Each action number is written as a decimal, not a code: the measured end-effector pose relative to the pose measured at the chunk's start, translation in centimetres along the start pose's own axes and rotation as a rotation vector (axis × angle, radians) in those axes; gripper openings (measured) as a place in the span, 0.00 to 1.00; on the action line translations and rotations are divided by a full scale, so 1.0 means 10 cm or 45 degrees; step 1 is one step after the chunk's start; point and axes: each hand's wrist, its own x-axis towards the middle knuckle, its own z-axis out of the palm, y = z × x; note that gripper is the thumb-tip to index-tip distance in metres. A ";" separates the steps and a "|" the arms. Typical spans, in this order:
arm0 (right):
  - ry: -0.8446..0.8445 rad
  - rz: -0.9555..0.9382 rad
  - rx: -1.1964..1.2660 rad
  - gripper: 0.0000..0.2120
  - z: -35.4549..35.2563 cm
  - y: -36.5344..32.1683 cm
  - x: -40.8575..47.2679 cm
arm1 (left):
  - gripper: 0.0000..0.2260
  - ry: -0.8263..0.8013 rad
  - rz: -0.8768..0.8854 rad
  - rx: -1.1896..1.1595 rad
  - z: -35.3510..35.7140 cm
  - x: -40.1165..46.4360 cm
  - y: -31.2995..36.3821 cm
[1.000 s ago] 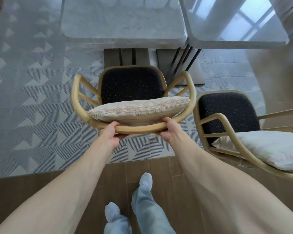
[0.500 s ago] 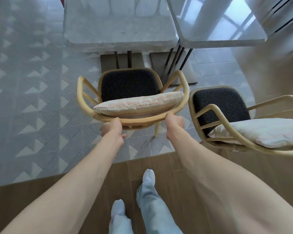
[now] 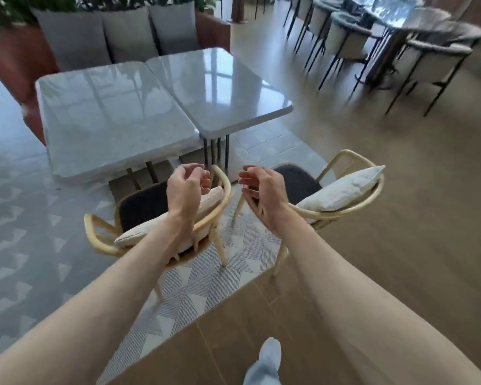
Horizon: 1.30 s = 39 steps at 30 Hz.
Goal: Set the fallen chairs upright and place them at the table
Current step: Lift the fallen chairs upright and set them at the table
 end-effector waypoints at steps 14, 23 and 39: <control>0.301 -0.250 0.012 0.10 -2.73 -0.77 -0.27 | 0.08 -0.296 0.076 -0.038 2.36 -1.12 0.21; 0.330 -0.183 -0.110 0.09 -4.65 -0.85 -0.10 | 0.07 -0.274 -0.064 -0.104 3.95 -1.55 -0.40; 0.320 0.009 -0.260 0.08 -5.93 -1.17 2.06 | 0.07 -0.172 -0.279 -0.185 6.45 -0.03 -0.73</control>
